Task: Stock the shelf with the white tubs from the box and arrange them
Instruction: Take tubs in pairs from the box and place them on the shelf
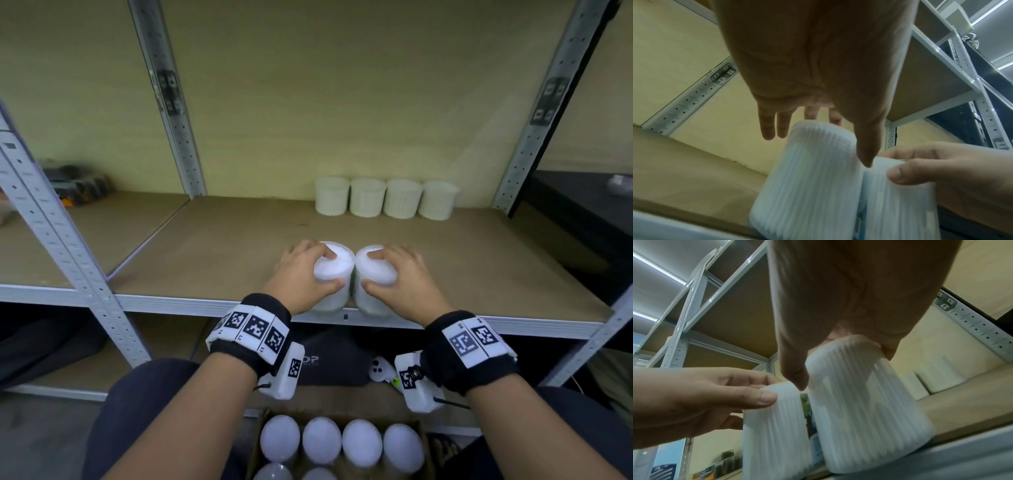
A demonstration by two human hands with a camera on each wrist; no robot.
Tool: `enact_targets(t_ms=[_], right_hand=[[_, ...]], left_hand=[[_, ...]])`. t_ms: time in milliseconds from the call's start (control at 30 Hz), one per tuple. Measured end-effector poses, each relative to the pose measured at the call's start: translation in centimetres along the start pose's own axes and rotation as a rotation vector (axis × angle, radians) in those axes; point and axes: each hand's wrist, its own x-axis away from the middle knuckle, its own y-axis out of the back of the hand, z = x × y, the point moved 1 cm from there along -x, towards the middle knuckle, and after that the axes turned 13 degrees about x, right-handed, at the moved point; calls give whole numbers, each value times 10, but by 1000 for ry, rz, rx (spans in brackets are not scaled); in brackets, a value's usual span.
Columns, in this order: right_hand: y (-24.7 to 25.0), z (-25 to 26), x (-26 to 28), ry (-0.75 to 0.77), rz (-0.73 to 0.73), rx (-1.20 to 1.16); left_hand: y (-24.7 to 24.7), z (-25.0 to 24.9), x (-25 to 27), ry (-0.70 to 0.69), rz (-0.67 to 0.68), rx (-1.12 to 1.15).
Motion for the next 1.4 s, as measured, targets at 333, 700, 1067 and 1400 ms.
enact_targets(t_ms=[333, 700, 1067, 1400], right_hand=[[15, -5, 19, 18, -120, 54], [19, 2, -3, 20, 16, 85], [-9, 23, -90, 58, 146, 87], [-37, 51, -173, 140, 116, 152]], left_hand=[[3, -6, 15, -144, -99, -65], [12, -1, -2, -89, -101, -85], [45, 34, -54, 16, -127, -87], [74, 78, -117, 79, -155, -126]])
